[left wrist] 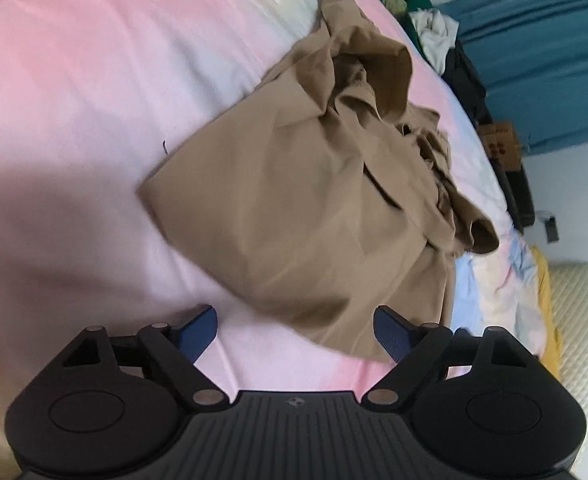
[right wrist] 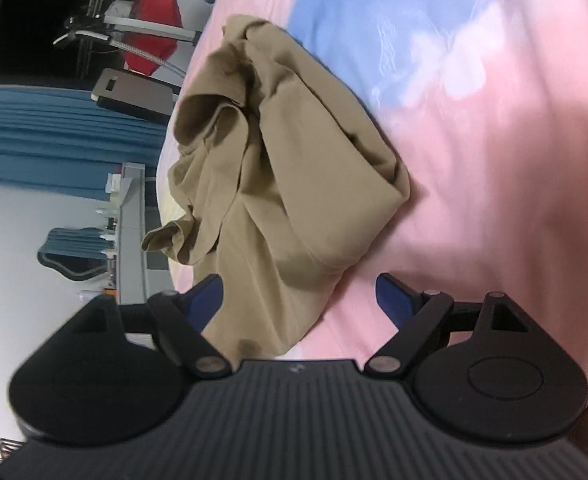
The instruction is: Fold clothes
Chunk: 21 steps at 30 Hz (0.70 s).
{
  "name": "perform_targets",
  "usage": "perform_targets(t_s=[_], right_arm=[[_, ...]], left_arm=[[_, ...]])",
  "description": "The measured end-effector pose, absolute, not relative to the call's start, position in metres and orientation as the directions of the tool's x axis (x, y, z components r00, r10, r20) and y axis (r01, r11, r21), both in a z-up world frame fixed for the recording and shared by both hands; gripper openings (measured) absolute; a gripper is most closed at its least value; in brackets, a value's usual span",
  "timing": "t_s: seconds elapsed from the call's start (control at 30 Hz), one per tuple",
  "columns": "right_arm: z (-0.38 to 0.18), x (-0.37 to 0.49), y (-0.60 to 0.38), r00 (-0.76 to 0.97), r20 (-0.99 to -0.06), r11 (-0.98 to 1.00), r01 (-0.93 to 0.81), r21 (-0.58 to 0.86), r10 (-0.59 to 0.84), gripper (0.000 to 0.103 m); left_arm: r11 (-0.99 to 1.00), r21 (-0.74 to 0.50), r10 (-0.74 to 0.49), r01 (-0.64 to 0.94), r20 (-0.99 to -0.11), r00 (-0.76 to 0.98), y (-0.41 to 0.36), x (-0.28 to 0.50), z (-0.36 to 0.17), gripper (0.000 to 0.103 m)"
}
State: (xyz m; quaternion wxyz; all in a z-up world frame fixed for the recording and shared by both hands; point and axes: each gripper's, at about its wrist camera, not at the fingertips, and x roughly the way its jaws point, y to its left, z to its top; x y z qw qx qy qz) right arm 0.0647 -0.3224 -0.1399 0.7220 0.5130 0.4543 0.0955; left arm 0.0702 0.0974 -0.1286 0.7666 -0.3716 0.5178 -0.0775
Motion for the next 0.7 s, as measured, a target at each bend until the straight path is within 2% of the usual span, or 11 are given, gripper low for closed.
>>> perform_targets(t_s=[0.07,0.13,0.17,0.2,0.27,0.33,0.37,0.4,0.43,0.57,0.7], right_arm=[[-0.143,0.07,-0.32,0.575,-0.56,0.463,0.324,0.825,0.596,0.084],[-0.145,0.077,-0.318,0.582,-0.578,0.481,0.332,0.811,0.572,0.075],[-0.148,0.081,-0.319,0.585,-0.586,0.486,0.341,0.805,0.561,0.066],[-0.15,0.085,-0.321,0.589,-0.597,0.489,0.355,0.797,0.545,0.06],[-0.152,0.09,-0.324,0.595,-0.614,0.496,0.376,0.783,0.518,0.035],[-0.15,0.089,-0.326,0.606,-0.616,0.507,0.371,0.778,0.503,0.026],[-0.147,0.088,-0.325,0.615,-0.611,0.516,0.356,0.779,0.498,0.023],[-0.143,0.086,-0.324,0.626,-0.605,0.528,0.338,0.779,0.492,0.023],[-0.139,0.085,-0.324,0.639,-0.595,0.536,0.318,0.782,0.488,0.021],[-0.112,0.079,-0.324,0.706,-0.514,0.511,0.248,0.823,0.487,0.02],[-0.075,0.078,-0.326,0.73,-0.48,0.52,0.2,0.83,0.485,0.02]], left_arm=[[0.69,-0.668,-0.506,-0.278,-0.72,0.475,0.099,0.074,-0.133,0.086],[0.675,-0.679,-0.498,-0.289,-0.708,0.5,0.101,0.08,-0.137,0.082],[0.669,-0.682,-0.493,-0.294,-0.704,0.512,0.102,0.083,-0.139,0.08],[0.668,-0.681,-0.483,-0.299,-0.703,0.522,0.103,0.084,-0.141,0.074],[0.667,-0.679,-0.463,-0.308,-0.701,0.543,0.104,0.086,-0.142,0.063],[0.663,-0.68,-0.446,-0.312,-0.694,0.564,0.11,0.084,-0.142,0.04],[0.657,-0.689,-0.447,-0.307,-0.684,0.577,0.111,0.082,-0.141,0.034],[0.65,-0.698,-0.448,-0.302,-0.672,0.589,0.112,0.08,-0.14,0.023],[0.641,-0.712,-0.452,-0.285,-0.651,0.61,0.113,0.078,-0.136,0.019],[0.622,-0.753,-0.464,-0.214,-0.575,0.674,0.113,0.074,-0.106,0.015],[0.617,-0.771,-0.466,-0.156,-0.518,0.717,0.117,0.07,-0.062,0.013]])
